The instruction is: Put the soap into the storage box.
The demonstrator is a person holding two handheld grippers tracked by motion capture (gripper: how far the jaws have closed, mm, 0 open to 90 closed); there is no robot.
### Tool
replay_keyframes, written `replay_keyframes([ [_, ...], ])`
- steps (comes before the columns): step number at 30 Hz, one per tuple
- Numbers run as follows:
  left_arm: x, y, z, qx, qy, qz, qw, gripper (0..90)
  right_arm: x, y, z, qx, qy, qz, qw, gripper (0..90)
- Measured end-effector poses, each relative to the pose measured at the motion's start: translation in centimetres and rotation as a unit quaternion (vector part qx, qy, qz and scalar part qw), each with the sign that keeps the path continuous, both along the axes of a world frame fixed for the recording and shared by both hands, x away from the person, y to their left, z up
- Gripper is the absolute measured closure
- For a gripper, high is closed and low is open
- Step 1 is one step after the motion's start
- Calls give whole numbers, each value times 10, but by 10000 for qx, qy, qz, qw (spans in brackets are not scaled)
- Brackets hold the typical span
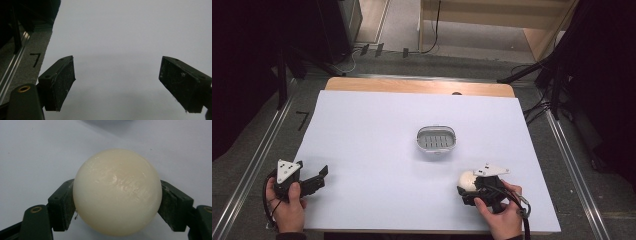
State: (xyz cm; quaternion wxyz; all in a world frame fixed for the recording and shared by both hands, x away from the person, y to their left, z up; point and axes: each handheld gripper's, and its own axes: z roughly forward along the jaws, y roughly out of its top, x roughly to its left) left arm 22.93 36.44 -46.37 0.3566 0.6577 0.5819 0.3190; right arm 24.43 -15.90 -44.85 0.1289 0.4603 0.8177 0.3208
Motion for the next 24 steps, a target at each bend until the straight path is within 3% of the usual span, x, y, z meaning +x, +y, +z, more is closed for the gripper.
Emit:
replay_keyframes([
  [24, 0, 0, 0, -6, 4, 1, 10000, 145, 19, 8, 14, 51, 71, 67, 9999, 245],
])
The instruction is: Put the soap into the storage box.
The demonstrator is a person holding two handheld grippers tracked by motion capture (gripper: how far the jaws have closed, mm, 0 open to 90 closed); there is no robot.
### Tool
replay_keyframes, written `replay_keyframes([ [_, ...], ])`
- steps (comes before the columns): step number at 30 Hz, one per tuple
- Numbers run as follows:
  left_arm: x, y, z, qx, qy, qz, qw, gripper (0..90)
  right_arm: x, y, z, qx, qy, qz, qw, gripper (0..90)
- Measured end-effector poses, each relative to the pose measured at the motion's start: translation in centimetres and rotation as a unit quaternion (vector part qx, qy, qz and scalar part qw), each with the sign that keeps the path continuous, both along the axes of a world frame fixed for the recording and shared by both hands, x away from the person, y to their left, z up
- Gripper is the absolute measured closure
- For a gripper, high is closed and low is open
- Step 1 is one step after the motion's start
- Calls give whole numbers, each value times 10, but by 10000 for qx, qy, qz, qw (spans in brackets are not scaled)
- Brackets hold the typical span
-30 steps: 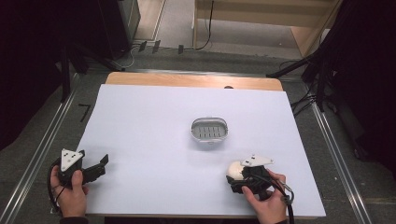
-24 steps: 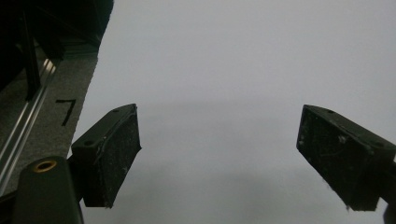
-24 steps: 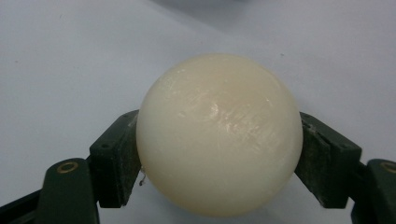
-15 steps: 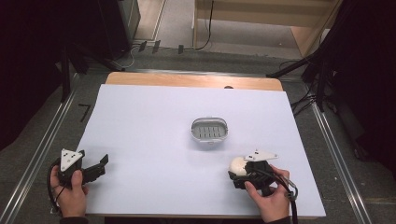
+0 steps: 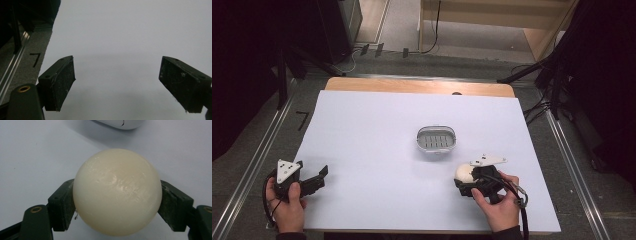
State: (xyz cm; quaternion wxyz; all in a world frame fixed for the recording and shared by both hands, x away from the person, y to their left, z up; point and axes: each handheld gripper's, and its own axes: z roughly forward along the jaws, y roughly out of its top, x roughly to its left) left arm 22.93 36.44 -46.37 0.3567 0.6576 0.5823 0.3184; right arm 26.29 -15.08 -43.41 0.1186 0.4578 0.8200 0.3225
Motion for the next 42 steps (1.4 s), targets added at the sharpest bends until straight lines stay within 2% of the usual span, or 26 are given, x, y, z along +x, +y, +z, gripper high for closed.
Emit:
replay_keyframes([
  [42, 0, 0, 0, -3, 1, -4, 10000, 145, 28, 13, 19, 43, 61, 129, 9999, 245],
])
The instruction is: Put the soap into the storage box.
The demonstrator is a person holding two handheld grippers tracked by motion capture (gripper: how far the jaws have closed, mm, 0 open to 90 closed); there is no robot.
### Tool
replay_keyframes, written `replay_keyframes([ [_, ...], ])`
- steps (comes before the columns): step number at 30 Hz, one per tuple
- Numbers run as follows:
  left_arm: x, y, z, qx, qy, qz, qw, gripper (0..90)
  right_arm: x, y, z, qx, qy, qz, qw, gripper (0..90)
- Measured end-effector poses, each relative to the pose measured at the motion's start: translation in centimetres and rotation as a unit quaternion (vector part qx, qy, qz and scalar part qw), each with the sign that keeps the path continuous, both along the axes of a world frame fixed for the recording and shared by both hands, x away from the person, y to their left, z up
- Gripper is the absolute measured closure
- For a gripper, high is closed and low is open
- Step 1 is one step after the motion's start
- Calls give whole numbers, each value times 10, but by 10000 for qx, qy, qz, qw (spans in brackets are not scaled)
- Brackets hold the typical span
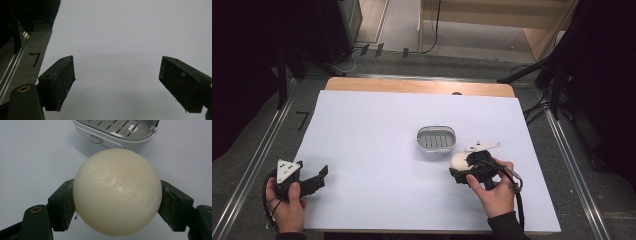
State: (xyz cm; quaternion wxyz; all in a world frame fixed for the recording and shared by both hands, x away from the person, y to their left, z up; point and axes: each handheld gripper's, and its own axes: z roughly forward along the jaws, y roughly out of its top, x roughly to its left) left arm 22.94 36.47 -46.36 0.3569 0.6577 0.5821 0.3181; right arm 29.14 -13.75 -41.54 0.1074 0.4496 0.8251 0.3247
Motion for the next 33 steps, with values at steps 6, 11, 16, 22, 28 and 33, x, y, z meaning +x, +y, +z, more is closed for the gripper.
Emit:
replay_keyframes([
  [6, 0, 0, 0, -5, -2, 2, 10000, 145, 2, 3, 2, 20, 33, -20, 10000, 246],
  [11, 0, 0, 0, -9, -3, 3, 10000, 145, 5, 5, 5, 90, -29, 40, 9999, 246],
  [16, 0, 0, 0, -11, -9, 3, 10000, 145, 8, 9, 9, 76, -30, 43, 10000, 246],
  [22, 0, 0, 0, -13, -4, 0, 10000, 145, 13, 13, 12, 75, -51, 81, 9999, 246],
  [28, 0, 0, 0, -10, 1, 3, 10000, 145, 18, 18, 14, 78, -24, 91, 9999, 246],
  [33, 0, 0, 0, -18, 0, 5, 10000, 144, 22, 22, 16, 78, -36, 97, 9999, 246],
])
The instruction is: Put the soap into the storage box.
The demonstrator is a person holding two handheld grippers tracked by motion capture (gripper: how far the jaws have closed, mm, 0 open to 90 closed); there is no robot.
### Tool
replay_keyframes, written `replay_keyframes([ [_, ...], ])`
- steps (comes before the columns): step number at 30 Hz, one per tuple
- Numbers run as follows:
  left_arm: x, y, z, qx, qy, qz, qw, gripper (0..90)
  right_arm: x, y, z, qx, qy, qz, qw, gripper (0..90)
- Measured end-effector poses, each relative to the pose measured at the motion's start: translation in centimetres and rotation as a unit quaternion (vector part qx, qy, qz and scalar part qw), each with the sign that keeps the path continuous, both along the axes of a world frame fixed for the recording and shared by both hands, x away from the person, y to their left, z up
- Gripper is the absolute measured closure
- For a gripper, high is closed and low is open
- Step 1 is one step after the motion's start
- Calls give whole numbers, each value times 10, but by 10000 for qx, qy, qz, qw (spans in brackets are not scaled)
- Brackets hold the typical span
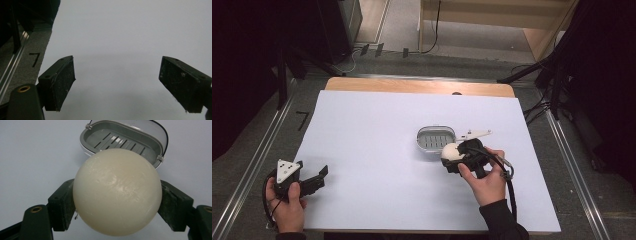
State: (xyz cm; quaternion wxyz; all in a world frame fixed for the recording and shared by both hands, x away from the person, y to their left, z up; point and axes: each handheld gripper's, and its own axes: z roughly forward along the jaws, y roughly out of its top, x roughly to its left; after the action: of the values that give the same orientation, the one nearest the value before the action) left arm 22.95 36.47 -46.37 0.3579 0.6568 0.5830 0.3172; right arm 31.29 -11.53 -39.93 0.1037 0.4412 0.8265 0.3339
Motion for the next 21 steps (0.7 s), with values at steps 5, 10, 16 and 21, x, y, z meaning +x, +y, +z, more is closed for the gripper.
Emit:
replay_keyframes([
  [5, 0, 0, 0, -1, 1, -1, 10000, 145, 5, 3, 0, -13, 21, -1, 10000, 246],
  [10, 0, 0, 0, -6, -4, 3, 10000, 144, 11, 8, 0, -1, 38, 18, 10000, 246],
  [16, 0, 0, 0, -11, 0, 0, 10000, 145, 17, 13, 1, 1, 59, 15, 10000, 246],
  [21, 0, 0, 0, -11, 1, 0, 10000, 145, 23, 17, 2, -8, 79, 26, 10000, 246],
])
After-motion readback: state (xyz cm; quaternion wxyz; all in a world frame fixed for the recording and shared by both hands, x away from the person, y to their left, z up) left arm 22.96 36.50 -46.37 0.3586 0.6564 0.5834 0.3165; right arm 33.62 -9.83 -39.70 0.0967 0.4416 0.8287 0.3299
